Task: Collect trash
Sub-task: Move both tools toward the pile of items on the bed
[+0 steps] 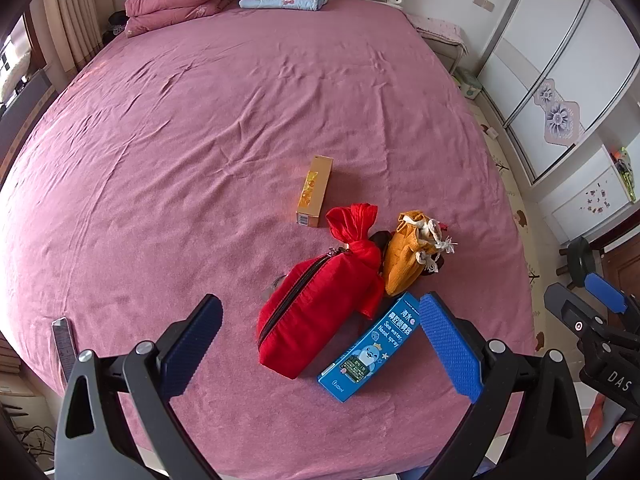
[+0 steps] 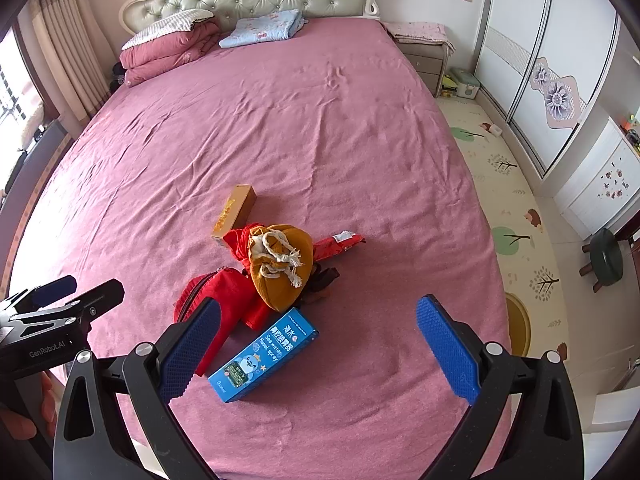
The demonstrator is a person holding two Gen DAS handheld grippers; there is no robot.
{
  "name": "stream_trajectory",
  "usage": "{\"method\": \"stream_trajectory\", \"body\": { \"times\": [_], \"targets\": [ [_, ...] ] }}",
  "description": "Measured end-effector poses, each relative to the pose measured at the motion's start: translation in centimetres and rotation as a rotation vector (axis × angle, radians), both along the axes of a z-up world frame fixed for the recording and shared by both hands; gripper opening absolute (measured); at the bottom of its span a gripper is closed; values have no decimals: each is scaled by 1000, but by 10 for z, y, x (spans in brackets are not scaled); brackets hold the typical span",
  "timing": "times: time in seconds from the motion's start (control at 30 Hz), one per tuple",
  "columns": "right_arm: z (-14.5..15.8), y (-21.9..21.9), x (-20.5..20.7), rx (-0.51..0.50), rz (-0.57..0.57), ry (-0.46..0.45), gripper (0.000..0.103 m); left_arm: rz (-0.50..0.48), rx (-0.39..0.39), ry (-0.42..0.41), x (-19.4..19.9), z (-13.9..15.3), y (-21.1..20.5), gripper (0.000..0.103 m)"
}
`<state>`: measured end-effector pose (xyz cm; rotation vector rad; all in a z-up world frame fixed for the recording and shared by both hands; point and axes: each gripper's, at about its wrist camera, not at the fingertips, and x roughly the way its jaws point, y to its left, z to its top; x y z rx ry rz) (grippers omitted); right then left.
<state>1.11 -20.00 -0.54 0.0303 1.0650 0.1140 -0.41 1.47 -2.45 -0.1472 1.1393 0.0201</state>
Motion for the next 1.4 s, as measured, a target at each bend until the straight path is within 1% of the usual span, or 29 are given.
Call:
{"method": "stream_trajectory", "body": {
  "times": [0.7, 0.9, 1.0, 1.2, 1.4],
  "targets": [
    [-7, 3, 2, 4, 7, 16, 94, -4, 1, 29, 3, -11, 2, 98],
    [-16, 5, 6, 6, 21, 39, 94, 1, 4, 57, 6, -26, 7, 99],
    [-23, 6, 12, 12, 30, 59, 94, -10, -20, 80, 8, -37, 9, 99],
    [-45, 17, 24, 10, 65, 85, 93, -12, -25, 105, 11, -61, 13, 99],
    [-74, 28, 44, 24, 84, 117, 92, -21, -29, 128, 17, -88, 19, 99]
  ]
}}
